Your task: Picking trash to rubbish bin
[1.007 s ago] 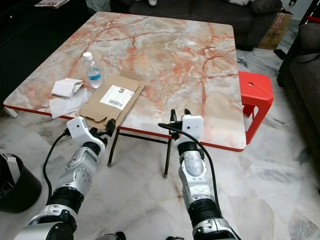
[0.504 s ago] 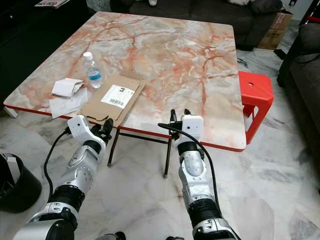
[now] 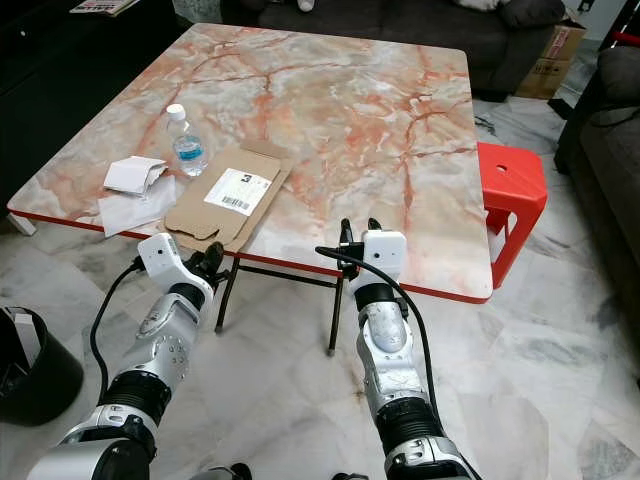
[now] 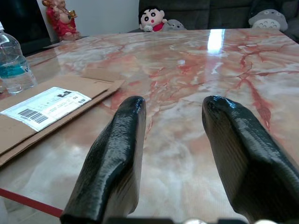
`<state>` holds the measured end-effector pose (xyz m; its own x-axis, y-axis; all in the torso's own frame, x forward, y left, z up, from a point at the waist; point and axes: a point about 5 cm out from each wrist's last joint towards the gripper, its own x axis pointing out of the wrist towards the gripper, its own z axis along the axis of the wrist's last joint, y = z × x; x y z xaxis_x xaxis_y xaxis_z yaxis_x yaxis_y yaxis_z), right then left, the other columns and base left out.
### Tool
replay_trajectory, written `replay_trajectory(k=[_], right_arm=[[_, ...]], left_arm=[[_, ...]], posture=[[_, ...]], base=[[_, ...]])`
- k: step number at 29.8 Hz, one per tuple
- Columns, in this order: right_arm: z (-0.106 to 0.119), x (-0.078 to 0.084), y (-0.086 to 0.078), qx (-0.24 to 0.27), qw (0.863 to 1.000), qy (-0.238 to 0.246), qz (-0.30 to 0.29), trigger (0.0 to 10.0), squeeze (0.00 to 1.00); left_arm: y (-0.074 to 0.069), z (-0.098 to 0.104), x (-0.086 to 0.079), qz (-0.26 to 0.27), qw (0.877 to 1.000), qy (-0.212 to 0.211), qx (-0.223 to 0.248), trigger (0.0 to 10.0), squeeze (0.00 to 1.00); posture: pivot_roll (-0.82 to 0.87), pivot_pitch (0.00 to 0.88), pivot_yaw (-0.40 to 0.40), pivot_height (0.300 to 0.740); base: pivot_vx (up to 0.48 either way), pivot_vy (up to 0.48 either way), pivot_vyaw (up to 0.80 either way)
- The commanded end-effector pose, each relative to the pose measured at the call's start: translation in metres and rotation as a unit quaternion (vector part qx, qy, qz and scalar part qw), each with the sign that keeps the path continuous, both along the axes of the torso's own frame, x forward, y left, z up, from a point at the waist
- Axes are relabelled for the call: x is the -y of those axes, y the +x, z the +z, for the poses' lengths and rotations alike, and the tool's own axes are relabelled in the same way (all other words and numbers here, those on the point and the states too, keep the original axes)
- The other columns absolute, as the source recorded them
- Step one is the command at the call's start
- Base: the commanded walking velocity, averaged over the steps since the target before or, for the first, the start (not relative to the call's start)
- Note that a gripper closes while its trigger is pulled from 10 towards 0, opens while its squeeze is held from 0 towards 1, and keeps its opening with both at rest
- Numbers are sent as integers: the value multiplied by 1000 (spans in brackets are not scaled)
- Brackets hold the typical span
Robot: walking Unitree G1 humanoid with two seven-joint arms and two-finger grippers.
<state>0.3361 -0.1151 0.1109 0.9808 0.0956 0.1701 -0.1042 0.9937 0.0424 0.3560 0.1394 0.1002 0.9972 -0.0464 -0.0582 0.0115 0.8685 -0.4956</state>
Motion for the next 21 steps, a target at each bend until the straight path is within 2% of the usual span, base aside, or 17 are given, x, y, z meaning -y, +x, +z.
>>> replay_trajectory(k=[1, 12, 21], right_arm=[[0, -2, 1, -2, 1000, 3, 4, 10000, 0], [0, -3, 1, -3, 1000, 3, 3, 10000, 0], [0, -2, 1, -1, 1000, 4, 0, 10000, 0]], left_arm=[[2, 4, 5, -10, 1000, 7, 8, 0, 0], [3, 12, 16, -40, 998, 23, 35, 0, 0], [5, 23, 19, -42, 996, 16, 75, 0, 0]], posture=[[133, 128, -23, 740], [135, 125, -19, 740], [136, 122, -19, 740]], base=[[0, 0, 0], [0, 0, 0], [0, 0, 0]])
